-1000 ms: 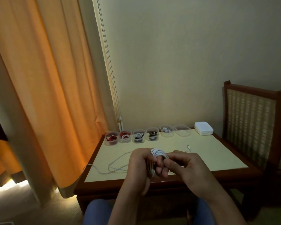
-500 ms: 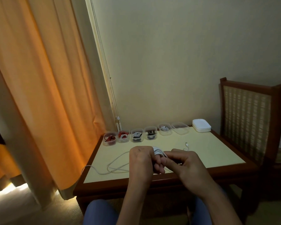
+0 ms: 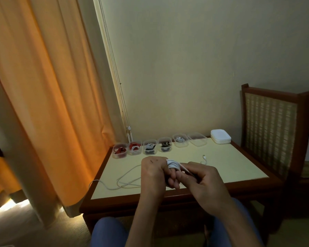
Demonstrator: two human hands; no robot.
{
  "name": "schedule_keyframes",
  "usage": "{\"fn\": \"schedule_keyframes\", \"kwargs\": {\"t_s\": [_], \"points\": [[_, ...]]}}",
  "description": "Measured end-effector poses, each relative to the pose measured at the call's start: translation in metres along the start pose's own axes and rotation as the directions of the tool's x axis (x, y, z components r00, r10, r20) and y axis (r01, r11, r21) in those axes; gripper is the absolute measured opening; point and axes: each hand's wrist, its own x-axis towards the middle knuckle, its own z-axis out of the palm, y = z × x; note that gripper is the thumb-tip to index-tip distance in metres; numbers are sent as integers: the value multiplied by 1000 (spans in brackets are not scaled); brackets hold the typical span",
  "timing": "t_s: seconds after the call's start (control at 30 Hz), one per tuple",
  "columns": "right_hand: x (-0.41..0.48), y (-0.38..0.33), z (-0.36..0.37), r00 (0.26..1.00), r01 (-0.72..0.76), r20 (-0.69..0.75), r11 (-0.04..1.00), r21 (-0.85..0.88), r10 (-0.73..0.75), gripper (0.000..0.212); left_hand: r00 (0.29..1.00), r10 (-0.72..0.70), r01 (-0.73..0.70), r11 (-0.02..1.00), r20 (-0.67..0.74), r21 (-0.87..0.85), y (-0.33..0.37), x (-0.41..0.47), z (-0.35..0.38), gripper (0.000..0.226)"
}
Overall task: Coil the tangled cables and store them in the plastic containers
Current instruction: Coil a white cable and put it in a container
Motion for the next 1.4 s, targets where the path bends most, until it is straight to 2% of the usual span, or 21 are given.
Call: {"fn": "schedule_keyframes", "kwargs": {"t_s": [0.13,0.23,0.33,0.5,0.57,0.63,0.67,0.73,0.77,0.87,0.97,1.13,1.27,1.4], "points": [[1,5,-1,998,49,-31,998,-45,-50,21,983,186,-186,983,3,10,5,-11,10,26],[1,5,1,997,61,-46,992,-114,-66,15,979,200,-202,978,-41,-45,1,-10,11,16],[0,4,2,994,63,-73,980,-188,-78,15,974,211,-217,974,-87,-66,-3,-9,13,17],[2,-1,1,992,70,-89,966,-249,-94,16,945,290,-296,955,-153,-14,-7,-12,20,15],[-1,-4,0,992,63,-93,968,-242,-87,8,936,312,-309,950,-164,47,-6,-8,18,12],[-7,-6,-5,992,65,-101,985,-161,-82,24,934,261,-249,965,-244,78,-1,9,3,16],[-10,-6,-6,989,72,-119,989,-133,-88,31,929,194,-192,981,-315,39,4,19,-8,22],[-12,-11,-6,984,65,-155,989,-135,-86,39,909,139,-174,983,-394,-54,11,29,-27,31],[-8,-13,-4,982,63,-170,987,-146,-88,42,916,155,-191,979,-370,-64,17,29,-27,31],[5,-11,5,974,45,-209,974,-221,-92,45,965,173,-158,984,-197,86,15,20,-10,30],[11,-8,3,961,36,-262,978,-206,-90,44,987,153,-145,982,-54,123,10,16,-2,20],[10,-11,-2,953,34,-288,977,-210,-95,32,986,160,-166,974,50,154,13,11,-8,16],[9,-11,-2,947,39,-303,977,-209,-103,31,954,176,-260,890,244,375,16,5,-16,24],[8,-7,-8,933,34,-341,973,-228,-112,33,932,63,-168,947,356,273,21,-6,-22,26]]}}
